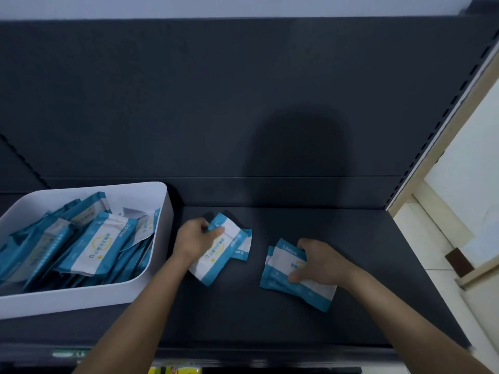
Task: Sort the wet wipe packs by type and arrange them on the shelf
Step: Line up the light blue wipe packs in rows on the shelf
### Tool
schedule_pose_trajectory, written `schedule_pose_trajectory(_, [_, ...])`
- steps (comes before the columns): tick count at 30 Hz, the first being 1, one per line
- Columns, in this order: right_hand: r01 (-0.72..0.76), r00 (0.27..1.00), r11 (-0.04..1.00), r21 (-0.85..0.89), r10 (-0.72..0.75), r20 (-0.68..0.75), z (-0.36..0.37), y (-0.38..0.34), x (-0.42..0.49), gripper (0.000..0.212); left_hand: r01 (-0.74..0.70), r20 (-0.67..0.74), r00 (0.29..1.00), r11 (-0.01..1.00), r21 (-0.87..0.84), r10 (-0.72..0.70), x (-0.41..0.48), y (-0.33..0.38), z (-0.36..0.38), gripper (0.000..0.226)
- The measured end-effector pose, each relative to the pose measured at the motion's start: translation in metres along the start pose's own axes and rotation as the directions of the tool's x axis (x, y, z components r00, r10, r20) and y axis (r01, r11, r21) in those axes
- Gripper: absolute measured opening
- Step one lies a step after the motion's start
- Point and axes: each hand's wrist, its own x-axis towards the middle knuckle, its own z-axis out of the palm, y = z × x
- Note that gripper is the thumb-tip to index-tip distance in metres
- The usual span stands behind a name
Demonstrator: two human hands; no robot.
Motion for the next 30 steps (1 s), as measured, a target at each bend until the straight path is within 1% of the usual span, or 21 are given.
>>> schedule_pose_trajectory(1, [-0.002,1.0,0.999,0.034,0.003,-0.015,0.0,0.0,0.001,0.036,0.018,-0.039,0.999,0.997,-0.074,-0.021,0.003,0.001,-0.001,0.035])
schedule_pose_trajectory(2, [-0.005,0.999,0.998,0.067,0.007,-0.038,0.001,-0.001,0.001,0.034,0.004,-0.047,0.999,0.993,-0.12,-0.009,0.005,0.002,-0.002,0.033])
schedule_pose_trajectory(4, [-0.009,0.995,0.99,0.142,0.024,-0.099,0.002,-0.001,0.002,0.027,-0.055,0.029,0.998,0.989,-0.14,0.059,0.005,0.005,-0.003,0.024])
schedule_pose_trajectory(6, [-0.017,0.988,0.967,0.256,0.056,-0.145,0.003,0.001,0.002,0.02,-0.11,0.123,0.985,0.988,-0.104,0.123,0.005,0.008,-0.003,0.018])
schedule_pose_trajectory(8, [-0.032,0.982,0.931,0.364,0.097,-0.162,0.002,0.002,-0.001,0.018,-0.188,0.167,0.967,0.982,-0.032,0.191,0.007,0.012,-0.002,0.019])
schedule_pose_trajectory(10, [-0.048,0.978,0.893,0.447,0.132,-0.159,0.001,0.002,-0.004,0.02,-0.289,0.284,0.927,0.95,0.119,0.246,0.014,0.017,-0.001,0.017])
schedule_pose_trajectory(11, [-0.057,0.978,0.878,0.476,0.146,-0.152,0.002,0.002,-0.005,0.022,-0.339,0.384,0.891,0.918,0.205,0.243,0.017,0.019,0.001,0.028])
schedule_pose_trajectory(13, [-0.068,0.977,0.858,0.51,0.161,-0.141,0.002,0.002,-0.008,0.023,-0.347,0.54,0.829,0.889,0.299,0.143,0.022,0.023,0.002,0.05])
schedule_pose_trajectory(14, [-0.066,0.976,0.85,0.523,0.163,-0.143,0.003,0.002,-0.009,0.023,-0.337,0.557,0.825,0.874,0.349,0.096,0.024,0.026,0.003,0.055])
schedule_pose_trajectory(15, [-0.059,0.975,0.839,0.541,0.164,-0.149,0.003,0.002,-0.01,0.023,-0.335,0.542,0.838,0.85,0.406,0.072,0.026,0.028,0.004,0.056])
schedule_pose_trajectory(17, [-0.033,0.973,0.814,0.58,0.159,-0.169,0.004,0.003,-0.01,0.02,-0.302,0.5,0.866,0.81,0.503,0.012,0.029,0.028,0.002,0.051])
schedule_pose_trajectory(18, [-0.018,0.971,0.808,0.589,0.154,-0.181,0.004,0.003,-0.011,0.018,-0.257,0.488,0.873,0.833,0.49,-0.018,0.027,0.026,0.001,0.049])
schedule_pose_trajectory(19, [-0.005,0.97,0.803,0.596,0.148,-0.193,0.004,0.002,-0.011,0.016,-0.207,0.485,0.874,0.878,0.431,-0.032,0.024,0.025,0.001,0.047])
schedule_pose_trajectory(21, [0.018,0.971,0.777,0.63,0.138,-0.197,0.003,0.002,-0.012,0.015,-0.141,0.451,0.893,0.954,0.263,0.007,0.015,0.023,0.003,0.04])
schedule_pose_trajectory(22, [0.031,0.974,0.749,0.661,0.125,-0.188,0.003,0.001,-0.012,0.014,-0.102,0.397,0.917,0.984,0.146,0.036,0.009,0.024,0.005,0.037])
schedule_pose_trajectory(23, [0.045,0.98,0.712,0.7,0.103,-0.168,0.002,0.0,-0.012,0.015,-0.028,0.327,0.944,0.999,-0.02,0.033,0.002,0.026,0.007,0.033])
schedule_pose_trajectory(24, [0.055,0.986,0.67,0.741,0.08,-0.145,0.002,-0.003,-0.012,0.015,0.068,0.28,0.96,0.973,-0.222,-0.003,-0.004,0.028,0.01,0.029])
schedule_pose_trajectory(25, [0.062,0.99,0.633,0.772,0.059,-0.127,0.003,-0.005,-0.012,0.016,0.152,0.271,0.962,0.902,-0.403,-0.041,-0.011,0.032,0.014,0.028])
schedule_pose_trajectory(26, [0.067,0.992,0.614,0.786,0.045,-0.12,0.004,-0.008,-0.011,0.016,0.201,0.284,0.958,0.82,-0.536,-0.05,-0.017,0.035,0.018,0.03])
schedule_pose_trajectory(28, [0.083,0.99,0.628,0.774,0.037,-0.136,0.008,-0.014,-0.007,0.018,0.243,0.323,0.946,0.691,-0.681,-0.015,-0.03,0.043,0.028,0.035])
schedule_pose_trajectory(30, [0.107,0.985,0.687,0.719,0.025,-0.17,0.009,-0.018,-0.003,0.023,0.277,0.344,0.939,0.542,-0.793,0.023,-0.04,0.048,0.035,0.033])
